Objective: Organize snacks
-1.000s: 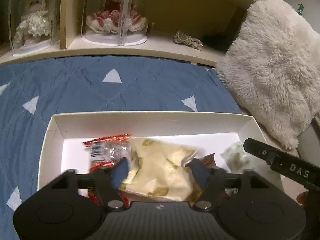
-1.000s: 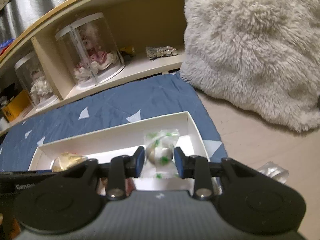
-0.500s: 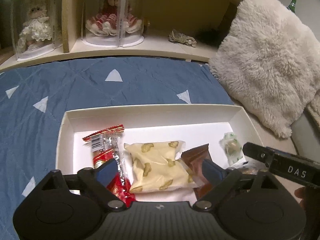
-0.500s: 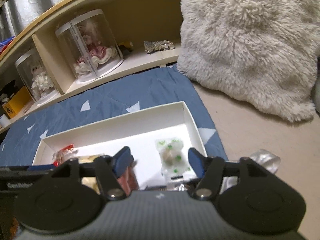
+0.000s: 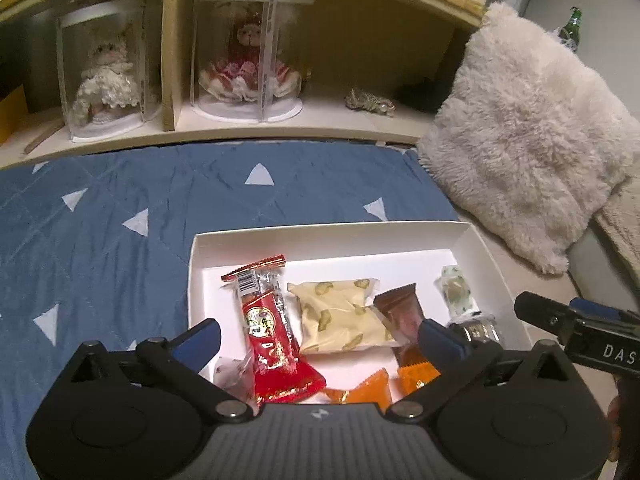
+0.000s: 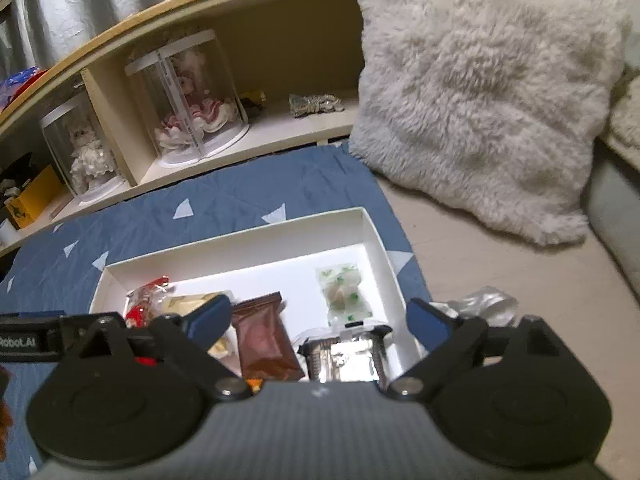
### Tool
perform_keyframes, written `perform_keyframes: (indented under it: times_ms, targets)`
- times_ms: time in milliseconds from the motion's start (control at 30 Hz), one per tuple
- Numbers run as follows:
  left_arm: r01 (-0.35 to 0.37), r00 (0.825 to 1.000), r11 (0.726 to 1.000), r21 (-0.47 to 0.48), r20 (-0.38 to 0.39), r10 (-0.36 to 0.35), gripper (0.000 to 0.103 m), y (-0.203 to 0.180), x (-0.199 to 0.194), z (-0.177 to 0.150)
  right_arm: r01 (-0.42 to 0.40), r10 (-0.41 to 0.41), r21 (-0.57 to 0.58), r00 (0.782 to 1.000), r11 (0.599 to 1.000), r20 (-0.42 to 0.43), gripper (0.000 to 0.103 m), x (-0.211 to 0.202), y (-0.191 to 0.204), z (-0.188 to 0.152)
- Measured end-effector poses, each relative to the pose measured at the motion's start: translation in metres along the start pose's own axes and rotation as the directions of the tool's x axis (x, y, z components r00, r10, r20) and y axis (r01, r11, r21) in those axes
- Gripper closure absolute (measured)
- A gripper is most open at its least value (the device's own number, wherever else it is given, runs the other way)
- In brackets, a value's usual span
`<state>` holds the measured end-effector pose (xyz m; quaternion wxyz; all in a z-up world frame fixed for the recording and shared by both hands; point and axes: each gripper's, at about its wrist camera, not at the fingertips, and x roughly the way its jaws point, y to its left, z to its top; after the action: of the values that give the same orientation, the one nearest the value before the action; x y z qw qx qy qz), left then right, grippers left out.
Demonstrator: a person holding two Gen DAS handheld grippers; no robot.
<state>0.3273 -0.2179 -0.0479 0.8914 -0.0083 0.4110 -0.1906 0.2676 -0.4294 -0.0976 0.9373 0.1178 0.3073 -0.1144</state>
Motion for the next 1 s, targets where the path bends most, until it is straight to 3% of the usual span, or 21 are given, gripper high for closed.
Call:
perform_keyframes:
  times_ms: [133,500,733,1000]
  targets:
    - [-0.046,0.999,0.998,0.036,0.017,0.045,0.000,-0.002,-0.024,-0.006,0.022,-0.022,-0.037,1.000,0.999,0.020,0.001,-0.024,0.009,-0.002]
    - [-0.049,0.993,0.998,0.029,0.112,0.045,0.000,0.003,-0.109,-0.027,0.058,-0.055,-0.093,0.998,0.994,0.034,0.001,-0.091,0.038,-0.024]
    - [-0.063,0.991,0.998,0.011,0.116,0.062,0.000,0.007,-0.152,-0.046,0.067,-0.061,-0.108,0.997,0.992,0.053,0.001,-0.135,0.049,-0.036]
    - [-0.101,0.982,0.991,0.091,0.171,0.084,0.000,0.000,-0.198,-0.077,0.044,-0.038,-0.073,0.996,0.996,0.077,0.001,-0.192,0.050,-0.060]
